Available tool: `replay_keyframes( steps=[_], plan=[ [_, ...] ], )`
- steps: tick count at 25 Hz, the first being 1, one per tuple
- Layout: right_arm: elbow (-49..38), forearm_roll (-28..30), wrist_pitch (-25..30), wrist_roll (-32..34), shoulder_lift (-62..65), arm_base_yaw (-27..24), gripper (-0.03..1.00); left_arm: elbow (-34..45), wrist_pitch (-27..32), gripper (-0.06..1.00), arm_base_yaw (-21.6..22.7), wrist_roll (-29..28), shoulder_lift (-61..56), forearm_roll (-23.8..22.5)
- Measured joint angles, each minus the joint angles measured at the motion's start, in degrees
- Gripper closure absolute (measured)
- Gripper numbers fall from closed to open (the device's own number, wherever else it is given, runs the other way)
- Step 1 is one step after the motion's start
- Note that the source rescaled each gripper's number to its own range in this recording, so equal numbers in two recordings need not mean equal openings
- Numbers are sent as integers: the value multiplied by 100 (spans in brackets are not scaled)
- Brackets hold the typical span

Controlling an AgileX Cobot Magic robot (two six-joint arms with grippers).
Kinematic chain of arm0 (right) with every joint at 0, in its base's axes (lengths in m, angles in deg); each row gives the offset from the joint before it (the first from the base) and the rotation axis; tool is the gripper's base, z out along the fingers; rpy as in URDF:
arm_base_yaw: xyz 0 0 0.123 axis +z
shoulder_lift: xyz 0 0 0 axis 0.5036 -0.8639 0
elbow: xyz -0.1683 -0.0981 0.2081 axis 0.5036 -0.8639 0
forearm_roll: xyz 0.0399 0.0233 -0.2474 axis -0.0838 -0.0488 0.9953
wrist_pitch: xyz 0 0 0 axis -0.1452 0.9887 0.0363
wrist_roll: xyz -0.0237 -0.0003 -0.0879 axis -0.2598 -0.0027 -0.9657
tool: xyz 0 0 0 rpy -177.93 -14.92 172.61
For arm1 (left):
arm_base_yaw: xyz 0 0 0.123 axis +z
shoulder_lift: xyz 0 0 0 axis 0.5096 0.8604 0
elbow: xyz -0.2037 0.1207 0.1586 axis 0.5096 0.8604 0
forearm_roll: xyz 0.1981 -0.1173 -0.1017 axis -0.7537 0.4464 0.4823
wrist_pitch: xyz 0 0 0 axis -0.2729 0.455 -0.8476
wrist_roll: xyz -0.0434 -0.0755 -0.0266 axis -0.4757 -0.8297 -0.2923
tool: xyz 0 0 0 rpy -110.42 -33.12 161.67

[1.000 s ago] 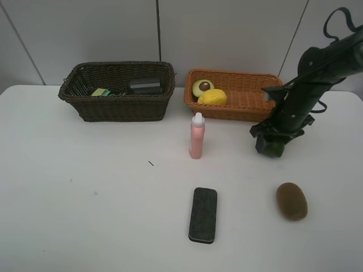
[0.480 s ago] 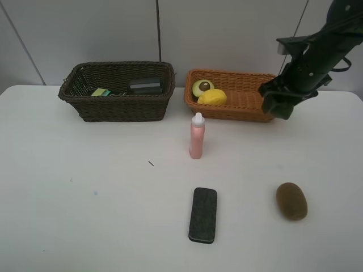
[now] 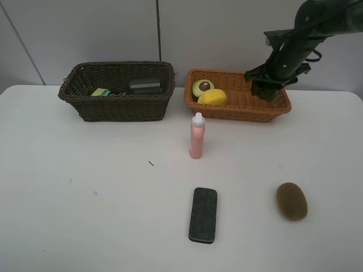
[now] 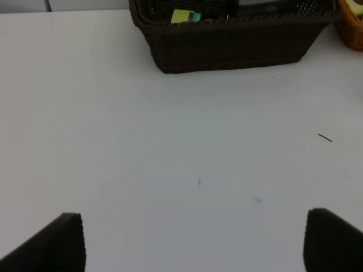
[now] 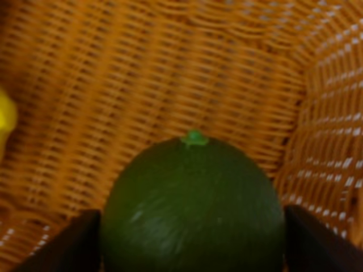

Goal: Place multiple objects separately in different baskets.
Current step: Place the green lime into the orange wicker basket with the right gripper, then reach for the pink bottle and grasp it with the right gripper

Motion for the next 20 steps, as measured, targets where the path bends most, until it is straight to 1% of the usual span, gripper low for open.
replay_keyframes(
  steps=[1,2,4,5,7,10,13,15,20],
  plan=[
    [13,102,7,113,0,0,15,0,0,-4,0,0,0,0],
    [31,158,48,179,0,0,7,0,0,-4,0,0,0,0],
    [43,195,262,322,12,0,1,0,0,-4,0,0,0,0],
    [43,164,462,373,37,0,-1,0,0,-4,0,0,0,0],
    [43,-61,903,403,147,0,-1,0,0,-4,0,0,0,0],
    [48,-579,1687,426,440,62,-2,0,0,-4,0,0,0,0],
    [50,-864,2572,576,803,297,-3,0,0,-4,0,0,0,0],
    [50,-853,2759,795,1019,563,-3,0,0,-4,0,0,0,0],
    [-25,-717,2816,1463,1446,1487,-3,0,0,-4,0,0,0,0]
  ],
)
